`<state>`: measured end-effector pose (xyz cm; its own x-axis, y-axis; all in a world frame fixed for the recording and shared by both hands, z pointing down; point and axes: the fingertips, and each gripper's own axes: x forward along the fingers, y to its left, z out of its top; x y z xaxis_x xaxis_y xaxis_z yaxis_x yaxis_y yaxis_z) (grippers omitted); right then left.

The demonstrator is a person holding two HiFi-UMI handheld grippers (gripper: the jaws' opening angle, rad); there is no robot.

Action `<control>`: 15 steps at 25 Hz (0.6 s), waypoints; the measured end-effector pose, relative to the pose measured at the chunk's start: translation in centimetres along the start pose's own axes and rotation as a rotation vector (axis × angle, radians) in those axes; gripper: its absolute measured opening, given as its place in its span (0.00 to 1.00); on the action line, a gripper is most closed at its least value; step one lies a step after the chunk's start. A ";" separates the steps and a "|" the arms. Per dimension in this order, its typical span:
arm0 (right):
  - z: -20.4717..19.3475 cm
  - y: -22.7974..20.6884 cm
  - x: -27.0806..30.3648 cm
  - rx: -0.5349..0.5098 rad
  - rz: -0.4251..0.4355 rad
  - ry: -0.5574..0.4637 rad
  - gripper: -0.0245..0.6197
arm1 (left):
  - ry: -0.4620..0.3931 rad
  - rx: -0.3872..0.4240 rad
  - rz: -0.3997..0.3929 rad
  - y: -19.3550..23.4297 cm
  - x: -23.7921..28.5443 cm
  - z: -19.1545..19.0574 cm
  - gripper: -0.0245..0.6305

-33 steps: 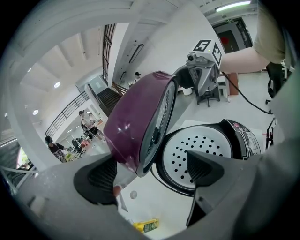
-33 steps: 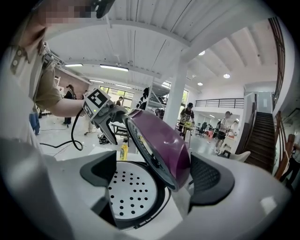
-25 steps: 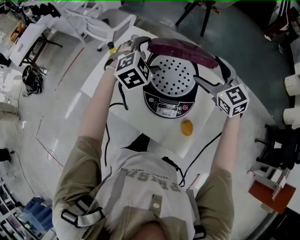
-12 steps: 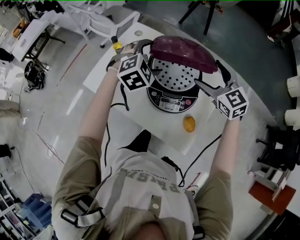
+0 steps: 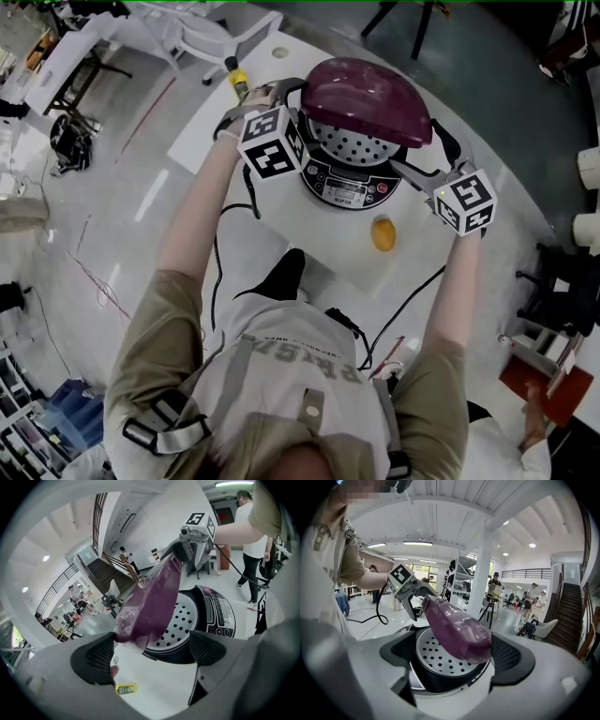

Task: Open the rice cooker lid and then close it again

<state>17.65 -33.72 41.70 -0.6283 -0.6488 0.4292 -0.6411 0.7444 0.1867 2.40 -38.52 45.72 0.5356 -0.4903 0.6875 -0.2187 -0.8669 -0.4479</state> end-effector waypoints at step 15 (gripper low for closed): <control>-3.2 2.3 0.2 0.034 0.047 0.060 0.77 | 0.073 0.046 -0.093 -3.7 0.5 -2.2 0.85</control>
<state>17.45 -31.62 45.05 -0.6312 -0.6023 0.4887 -0.6272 0.7670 0.1354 1.69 -35.74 48.99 0.4910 -0.4148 0.7661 -0.1323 -0.9047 -0.4050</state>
